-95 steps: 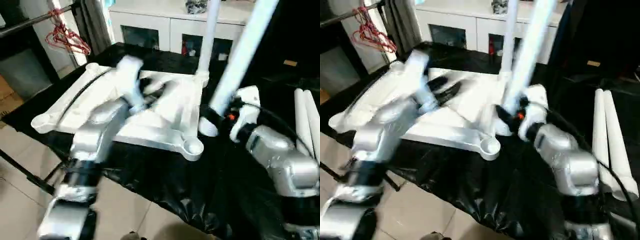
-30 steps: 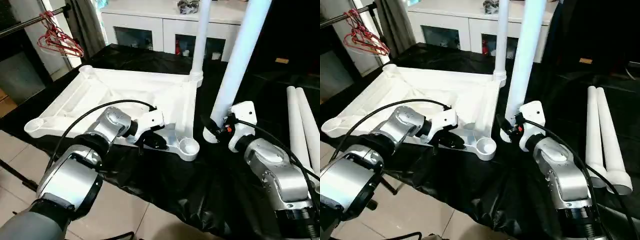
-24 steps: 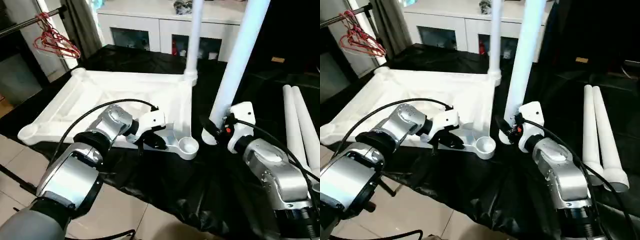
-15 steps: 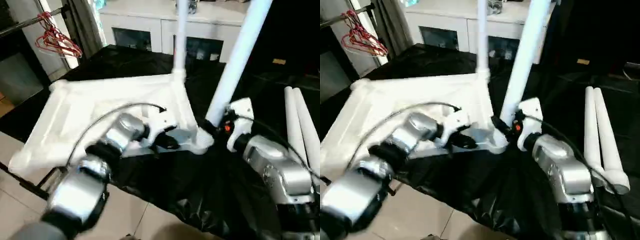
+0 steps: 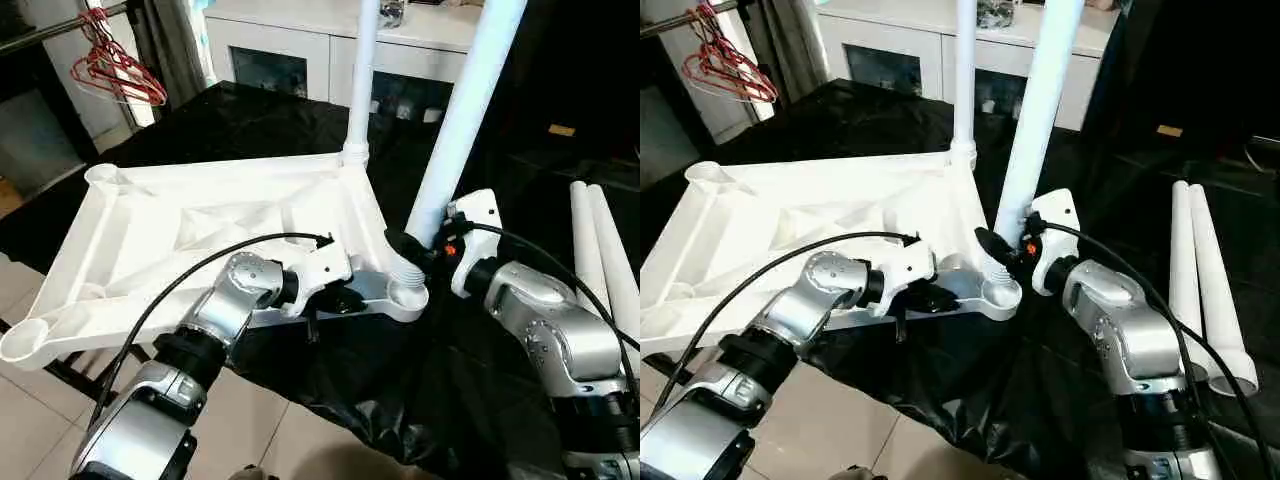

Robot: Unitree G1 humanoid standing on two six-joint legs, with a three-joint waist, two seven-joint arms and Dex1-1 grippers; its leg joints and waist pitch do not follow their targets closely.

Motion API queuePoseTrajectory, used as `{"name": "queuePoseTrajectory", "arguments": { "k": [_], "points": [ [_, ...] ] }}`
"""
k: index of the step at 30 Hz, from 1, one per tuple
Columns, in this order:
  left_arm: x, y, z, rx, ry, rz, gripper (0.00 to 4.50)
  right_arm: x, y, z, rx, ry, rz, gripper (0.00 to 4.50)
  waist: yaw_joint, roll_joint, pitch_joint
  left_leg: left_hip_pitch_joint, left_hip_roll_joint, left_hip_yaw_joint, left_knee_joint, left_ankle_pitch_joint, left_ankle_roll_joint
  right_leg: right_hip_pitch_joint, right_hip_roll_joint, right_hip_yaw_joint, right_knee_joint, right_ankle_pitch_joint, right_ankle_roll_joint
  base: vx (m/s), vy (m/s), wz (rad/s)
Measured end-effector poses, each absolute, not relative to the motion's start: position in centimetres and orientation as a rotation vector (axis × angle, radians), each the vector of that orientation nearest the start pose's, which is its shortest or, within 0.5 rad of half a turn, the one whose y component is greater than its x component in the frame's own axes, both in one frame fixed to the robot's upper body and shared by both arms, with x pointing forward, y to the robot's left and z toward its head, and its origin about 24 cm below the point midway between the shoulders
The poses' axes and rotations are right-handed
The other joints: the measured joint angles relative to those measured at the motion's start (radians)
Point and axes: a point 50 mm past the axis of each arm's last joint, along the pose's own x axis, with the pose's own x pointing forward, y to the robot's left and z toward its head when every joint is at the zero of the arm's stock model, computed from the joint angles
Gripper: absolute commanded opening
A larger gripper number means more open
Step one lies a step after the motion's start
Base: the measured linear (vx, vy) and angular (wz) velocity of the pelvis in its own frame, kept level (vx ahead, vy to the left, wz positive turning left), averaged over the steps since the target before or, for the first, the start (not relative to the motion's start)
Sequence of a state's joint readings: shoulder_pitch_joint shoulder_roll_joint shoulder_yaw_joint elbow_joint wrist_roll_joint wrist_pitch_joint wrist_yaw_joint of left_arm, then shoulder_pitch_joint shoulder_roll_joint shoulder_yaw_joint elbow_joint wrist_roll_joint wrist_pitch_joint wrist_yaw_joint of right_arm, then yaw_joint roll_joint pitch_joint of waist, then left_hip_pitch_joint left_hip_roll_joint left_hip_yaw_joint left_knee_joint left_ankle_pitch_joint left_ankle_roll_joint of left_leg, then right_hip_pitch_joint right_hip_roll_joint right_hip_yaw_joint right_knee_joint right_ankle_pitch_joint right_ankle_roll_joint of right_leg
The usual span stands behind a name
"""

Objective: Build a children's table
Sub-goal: Rotate table base, then insert table leg to table base

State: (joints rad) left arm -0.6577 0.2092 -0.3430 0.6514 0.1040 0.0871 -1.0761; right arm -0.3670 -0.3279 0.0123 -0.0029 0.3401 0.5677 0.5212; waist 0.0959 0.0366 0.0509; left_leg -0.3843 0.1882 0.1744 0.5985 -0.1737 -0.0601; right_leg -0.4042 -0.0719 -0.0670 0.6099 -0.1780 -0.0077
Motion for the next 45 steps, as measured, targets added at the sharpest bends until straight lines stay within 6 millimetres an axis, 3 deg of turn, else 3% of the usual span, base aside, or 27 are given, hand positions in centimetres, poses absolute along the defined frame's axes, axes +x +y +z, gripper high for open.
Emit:
{"name": "queuePoseTrajectory", "arguments": {
  "k": [9,17,45],
  "points": [
    [32.2,9.1,5.1,0.471,0.414,-1.321,0.73,30.6,-15.4,10.1,0.029,0.222,0.645,1.91,-0.005,-0.002,0.001,0.000,0.000,0.000,-0.001,0.000,0.000,0.000,0.000,0.000,0.000,0.000,0.000,0.000,0.000,0.00],
    [32.1,9.3,5.1,0.431,0.449,-1.341,0.01,30.4,-15.6,9.6,0.032,0.248,0.645,1.91,-0.005,-0.002,0.001,0.000,0.000,0.000,-0.001,0.000,0.000,0.000,-0.001,0.000,0.000,0.000,0.000,0.000,0.000,0.00],
    [32.2,9.3,4.8,0.406,0.441,-1.310,0.00,30.5,-15.5,8.3,0.003,0.332,0.685,1.91,-0.006,-0.001,0.001,0.001,-0.001,0.001,-0.001,0.000,0.000,0.000,-0.002,0.000,0.001,-0.001,0.000,0.000,0.000,0.00]
  ]
}}
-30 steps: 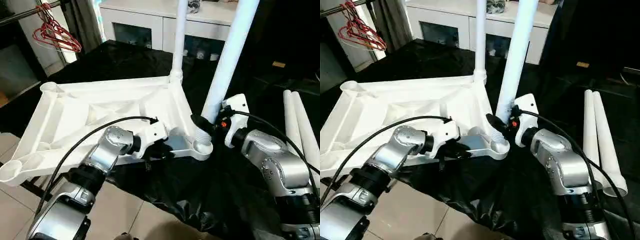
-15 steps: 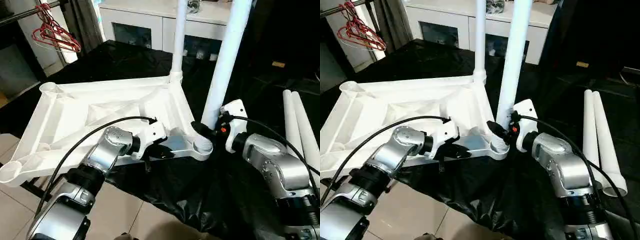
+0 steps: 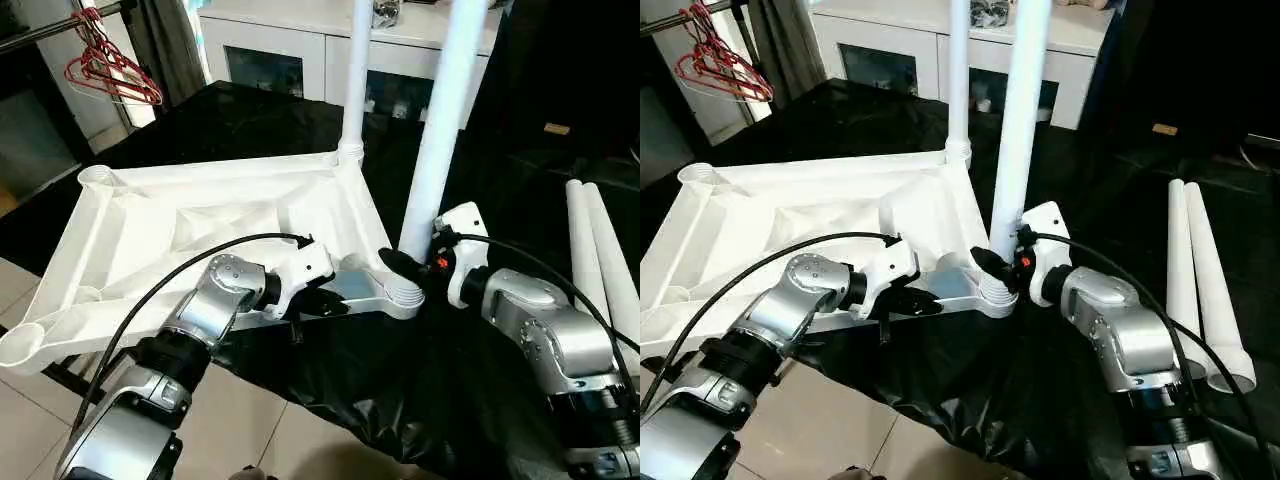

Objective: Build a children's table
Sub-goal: Insert table leg to table base

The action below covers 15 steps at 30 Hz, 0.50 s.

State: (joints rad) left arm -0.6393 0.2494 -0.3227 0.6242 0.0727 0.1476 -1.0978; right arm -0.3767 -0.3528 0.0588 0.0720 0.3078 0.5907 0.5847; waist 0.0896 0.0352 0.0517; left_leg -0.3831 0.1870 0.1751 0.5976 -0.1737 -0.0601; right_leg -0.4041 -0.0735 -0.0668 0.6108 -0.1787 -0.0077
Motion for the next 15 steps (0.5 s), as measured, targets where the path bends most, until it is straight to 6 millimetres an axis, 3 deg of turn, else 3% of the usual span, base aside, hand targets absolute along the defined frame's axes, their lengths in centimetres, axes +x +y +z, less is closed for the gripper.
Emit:
{"name": "queuePoseTrajectory", "arguments": {
  "k": [15],
  "points": [
    [32.4,8.9,4.7,0.396,0.435,-1.287,0.00,30.5,-16.9,6.8,0.208,0.244,0.609,1.91,0.004,0.004,-0.002,0.000,-0.001,0.000,0.000,0.000,0.000,0.000,-0.001,0.000,0.000,0.001,-0.001,0.000,0.000,0.00]
  ]
}}
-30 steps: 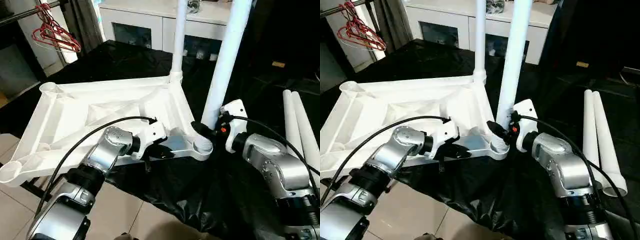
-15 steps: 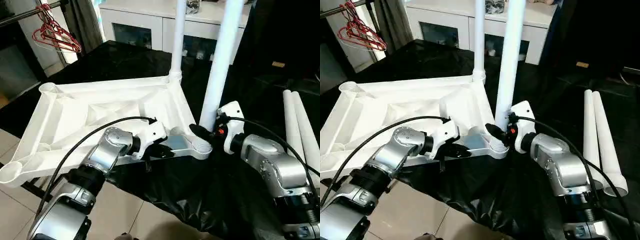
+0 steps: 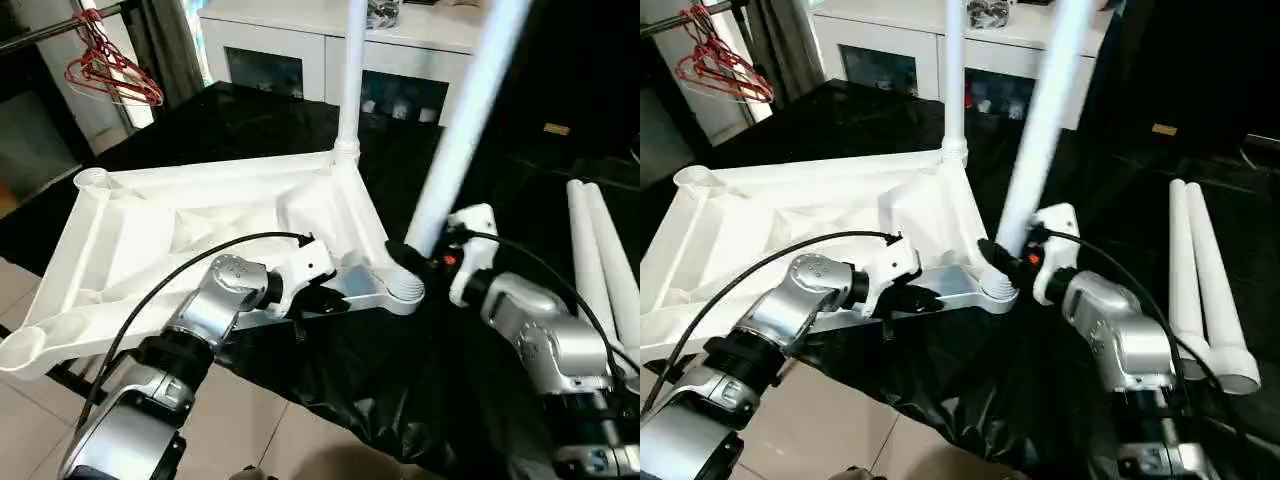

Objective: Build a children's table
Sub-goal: Insert table leg to table base

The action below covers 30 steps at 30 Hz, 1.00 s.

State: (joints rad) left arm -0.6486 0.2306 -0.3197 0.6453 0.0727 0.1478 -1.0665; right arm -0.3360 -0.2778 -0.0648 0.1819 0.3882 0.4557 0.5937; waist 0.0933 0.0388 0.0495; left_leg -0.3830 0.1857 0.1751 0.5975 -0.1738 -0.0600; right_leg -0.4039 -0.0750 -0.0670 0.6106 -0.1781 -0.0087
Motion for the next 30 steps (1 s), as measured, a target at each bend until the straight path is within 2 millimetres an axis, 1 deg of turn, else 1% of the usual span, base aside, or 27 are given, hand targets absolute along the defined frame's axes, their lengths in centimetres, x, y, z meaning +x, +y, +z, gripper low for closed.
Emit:
{"name": "queuePoseTrajectory", "arguments": {
  "k": [5,10,13,19,23,30],
  "points": [
    [32.4,8.8,4.7,0.391,0.439,-1.287,0.00,29.8,-17.4,6.0,0.246,0.198,0.585,1.91,0.001,0.001,-0.001,0.000,-0.001,0.000,0.000,0.000,0.000,0.000,-0.001,0.000,0.000,0.000,0.000,0.000,0.000,0.00],
    [32.5,8.6,4.7,0.389,0.440,-1.289,0.00,29.5,-17.6,5.7,0.264,0.174,0.573,1.90,0.002,0.002,-0.001,0.000,-0.001,0.000,0.000,0.000,0.000,0.000,-0.001,0.000,0.000,0.000,0.001,0.000,0.000,0.00],
    [32.5,8.4,4.7,0.386,0.439,-1.294,0.00,29.1,-17.8,5.4,0.261,0.146,0.561,1.90,0.006,0.003,-0.002,0.000,-0.001,0.000,0.000,0.000,0.000,0.001,-0.001,0.000,-0.001,-0.001,0.001,0.000,0.000,0.00],
    [32.5,8.5,4.6,0.390,0.438,-1.293,0.00,28.9,-17.3,6.0,0.126,0.133,0.588,1.90,0.008,0.003,-0.002,0.000,-0.001,0.000,0.000,0.000,0.000,0.000,-0.001,0.000,-0.001,-0.003,0.005,0.000,0.000,0.00],
    [32.6,8.7,4.6,0.393,0.438,-1.291,0.00,29.1,-16.8,6.4,0.021,0.149,0.626,1.90,0.004,0.003,-0.002,0.000,-0.001,0.000,-0.001,0.000,0.000,0.001,-0.001,0.000,0.000,-0.003,0.006,0.000,0.000,0.00],
    [32.6,8.8,4.6,0.396,0.437,-1.289,0.00,29.3,-16.3,6.7,-0.047,0.179,0.680,1.90,0.000,0.002,-0.002,0.000,-0.001,0.000,0.000,0.000,0.000,0.001,-0.001,0.000,0.000,-0.003,0.006,0.000,0.000,0.00]
  ]
}}
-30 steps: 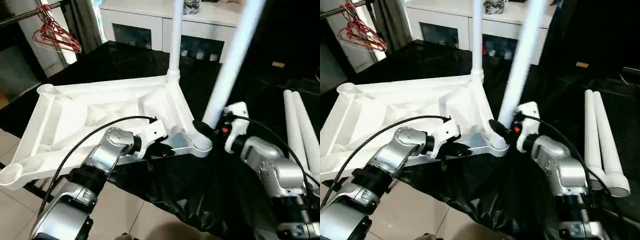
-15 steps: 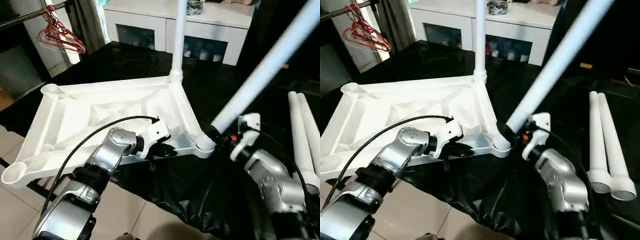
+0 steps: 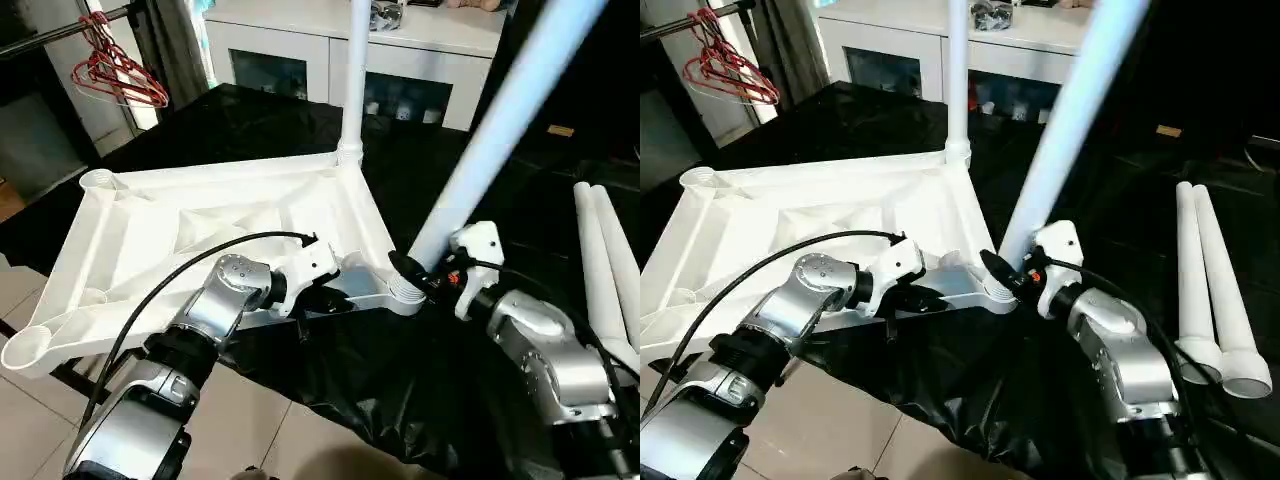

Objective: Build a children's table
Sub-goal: Insert table leg to table base

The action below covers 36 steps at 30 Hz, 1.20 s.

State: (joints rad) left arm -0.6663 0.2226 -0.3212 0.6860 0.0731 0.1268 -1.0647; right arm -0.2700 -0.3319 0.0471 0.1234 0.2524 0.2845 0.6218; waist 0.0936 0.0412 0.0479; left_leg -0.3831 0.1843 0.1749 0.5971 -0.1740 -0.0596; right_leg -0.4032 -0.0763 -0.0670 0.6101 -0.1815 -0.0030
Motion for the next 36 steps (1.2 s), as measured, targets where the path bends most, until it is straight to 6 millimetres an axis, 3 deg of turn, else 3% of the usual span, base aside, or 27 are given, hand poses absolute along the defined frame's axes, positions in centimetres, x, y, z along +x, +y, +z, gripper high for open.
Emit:
{"name": "queuePoseTrajectory", "arguments": {
  "k": [10,17,23,29,36],
  "points": [
    [32.4,9.3,4.7,0.433,0.427,-1.335,0.00,29.9,-16.4,6.6,-0.069,0.215,0.798,1.90,-0.005,-0.004,-0.001,0.000,0.000,0.000,0.000,0.000,0.000,0.000,0.000,0.000,0.000,0.000,0.000,0.000,0.000,0.00],
    [31.8,10.0,4.9,0.469,0.446,-1.444,0.00,28.9,-16.6,6.5,-0.080,0.244,0.980,1.90,-0.001,-0.021,-0.008,0.000,0.001,0.000,-0.002,0.000,0.000,0.000,0.001,-0.001,0.000,-0.001,-0.004,0.000,0.000,0.00],
    [31.5,10.5,5.1,0.491,0.462,-1.513,0.00,28.3,-16.6,6.5,-0.099,0.254,1.124,1.90,0.006,-0.029,-0.009,0.000,0.002,0.000,-0.001,-0.001,0.001,0.001,0.001,-0.002,0.000,-0.002,-0.006,0.000,0.000,0.00],
    [31.7,10.6,5.3,0.521,0.466,-1.535,0.00,28.3,-16.7,6.4,-0.089,0.250,1.164,1.90,0.017,-0.034,-0.007,0.001,0.002,0.000,-0.001,-0.001,0.001,0.001,0.001,-0.002,0.000,-0.002,-0.006,0.000,0.000,0.00],
    [31.9,10.6,5.2,0.514,0.476,-1.528,0.00,28.4,-16.6,6.1,-0.076,0.233,1.157,1.90,0.018,-0.037,-0.006,0.002,0.002,0.000,-0.001,-0.001,0.001,0.002,0.001,-0.002,0.001,-0.001,-0.007,0.000,0.000,0.00]
  ]
}}
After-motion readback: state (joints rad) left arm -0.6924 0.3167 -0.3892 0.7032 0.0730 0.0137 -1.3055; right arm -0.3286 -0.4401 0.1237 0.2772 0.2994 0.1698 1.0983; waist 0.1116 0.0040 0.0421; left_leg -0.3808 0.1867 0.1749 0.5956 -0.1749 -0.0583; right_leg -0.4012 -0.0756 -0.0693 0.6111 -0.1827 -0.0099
